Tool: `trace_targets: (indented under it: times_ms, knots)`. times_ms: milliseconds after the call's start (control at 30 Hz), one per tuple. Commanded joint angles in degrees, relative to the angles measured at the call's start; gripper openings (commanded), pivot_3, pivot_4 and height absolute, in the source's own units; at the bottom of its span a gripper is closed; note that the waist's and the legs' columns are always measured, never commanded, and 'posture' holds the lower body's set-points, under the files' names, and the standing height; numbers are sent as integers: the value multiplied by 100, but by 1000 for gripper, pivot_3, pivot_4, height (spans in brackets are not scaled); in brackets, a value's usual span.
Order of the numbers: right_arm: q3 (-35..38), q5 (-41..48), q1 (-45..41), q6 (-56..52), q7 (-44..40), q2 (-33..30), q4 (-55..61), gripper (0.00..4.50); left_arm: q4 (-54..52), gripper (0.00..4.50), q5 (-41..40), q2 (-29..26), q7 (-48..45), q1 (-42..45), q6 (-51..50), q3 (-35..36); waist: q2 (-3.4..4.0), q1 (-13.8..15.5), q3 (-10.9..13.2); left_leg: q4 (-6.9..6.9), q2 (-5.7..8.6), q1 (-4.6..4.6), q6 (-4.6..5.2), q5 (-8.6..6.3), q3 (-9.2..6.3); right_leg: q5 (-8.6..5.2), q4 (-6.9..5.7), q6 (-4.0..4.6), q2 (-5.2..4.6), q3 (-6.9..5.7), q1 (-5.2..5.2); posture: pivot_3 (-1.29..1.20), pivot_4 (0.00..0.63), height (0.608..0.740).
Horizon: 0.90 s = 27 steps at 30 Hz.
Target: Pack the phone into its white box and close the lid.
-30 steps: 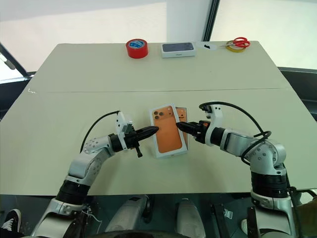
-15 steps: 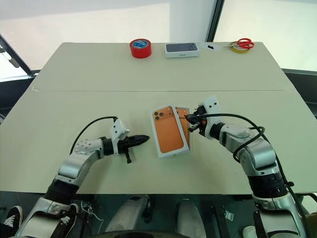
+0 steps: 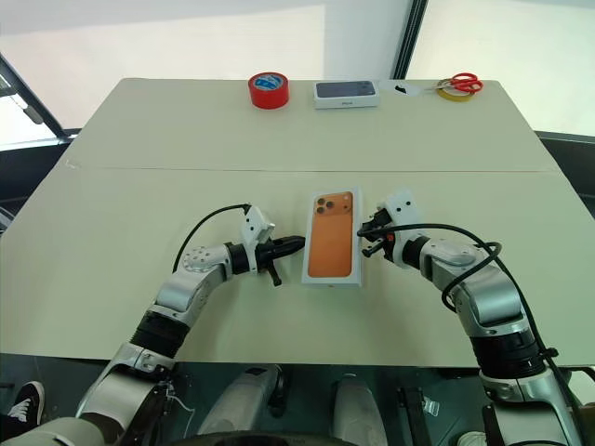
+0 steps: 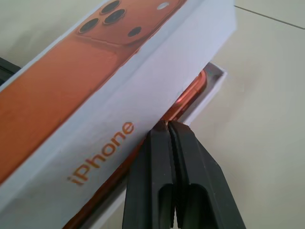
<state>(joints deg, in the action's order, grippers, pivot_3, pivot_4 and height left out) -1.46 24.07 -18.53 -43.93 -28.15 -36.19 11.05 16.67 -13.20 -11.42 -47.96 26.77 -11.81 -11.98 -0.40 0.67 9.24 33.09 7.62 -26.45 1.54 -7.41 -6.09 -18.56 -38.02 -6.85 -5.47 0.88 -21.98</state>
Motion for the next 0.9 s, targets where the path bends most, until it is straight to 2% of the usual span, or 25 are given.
trace_targets:
  times_ms: [33,467,633,900]
  knots:
    - [141,-139,-174,124,73,128,-62,84,-26,0,-24,52,-14,126,119,99,0,-5,0,0,0,0,0,0,0,0,-1,0,0,0,0,0,150,740]
    - [-51,-989,-549,663,181,287,-907,84,-232,0,-36,26,76,17,39,171,0,-8,0,2,2,1,-1,1,0,1,-5,-1,1,0,0,0,150,740]
    - [-76,-1335,-512,935,75,118,-933,84,-504,0,-162,-35,143,-73,-79,354,0,-23,0,2,1,1,-3,3,0,1,-10,-1,2,0,-3,0,150,740]
    - [669,-559,-740,1181,-520,209,-293,84,-798,0,-366,109,220,148,-340,462,0,-6,0,5,2,1,-2,2,0,1,-9,-2,2,0,2,0,150,740]
